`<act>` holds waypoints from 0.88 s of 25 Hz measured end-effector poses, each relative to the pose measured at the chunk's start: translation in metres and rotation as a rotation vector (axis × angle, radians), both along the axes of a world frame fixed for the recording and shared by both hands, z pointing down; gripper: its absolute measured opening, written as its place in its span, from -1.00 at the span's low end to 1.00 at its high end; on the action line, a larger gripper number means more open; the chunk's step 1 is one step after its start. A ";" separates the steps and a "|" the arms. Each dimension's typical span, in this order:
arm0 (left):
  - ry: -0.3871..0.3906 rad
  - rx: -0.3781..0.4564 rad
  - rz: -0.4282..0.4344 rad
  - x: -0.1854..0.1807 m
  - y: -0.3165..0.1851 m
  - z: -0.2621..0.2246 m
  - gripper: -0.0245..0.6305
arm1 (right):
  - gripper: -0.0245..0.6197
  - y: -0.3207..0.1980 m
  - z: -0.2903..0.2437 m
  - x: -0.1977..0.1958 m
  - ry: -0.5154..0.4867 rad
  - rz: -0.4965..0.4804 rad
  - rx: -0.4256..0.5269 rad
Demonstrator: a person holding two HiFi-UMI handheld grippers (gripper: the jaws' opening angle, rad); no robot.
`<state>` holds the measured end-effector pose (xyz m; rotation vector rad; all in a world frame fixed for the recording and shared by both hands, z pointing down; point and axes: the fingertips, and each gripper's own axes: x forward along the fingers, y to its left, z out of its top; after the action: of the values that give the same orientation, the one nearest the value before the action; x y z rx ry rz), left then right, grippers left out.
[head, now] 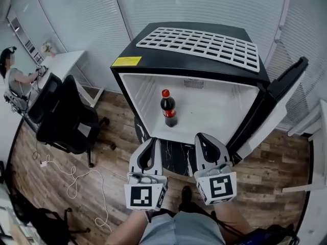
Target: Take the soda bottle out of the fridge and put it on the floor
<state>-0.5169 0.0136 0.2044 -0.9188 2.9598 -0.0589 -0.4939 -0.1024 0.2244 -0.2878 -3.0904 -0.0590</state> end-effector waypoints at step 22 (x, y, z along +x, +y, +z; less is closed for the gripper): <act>-0.019 0.055 -0.073 -0.090 0.011 -0.006 -0.87 | -0.87 0.022 -0.006 -0.111 -0.012 -0.115 0.055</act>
<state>-0.6070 0.0247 0.1989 -0.7997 2.9605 0.0115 -0.6046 -0.0807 0.2184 -0.4642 -3.0750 -0.1498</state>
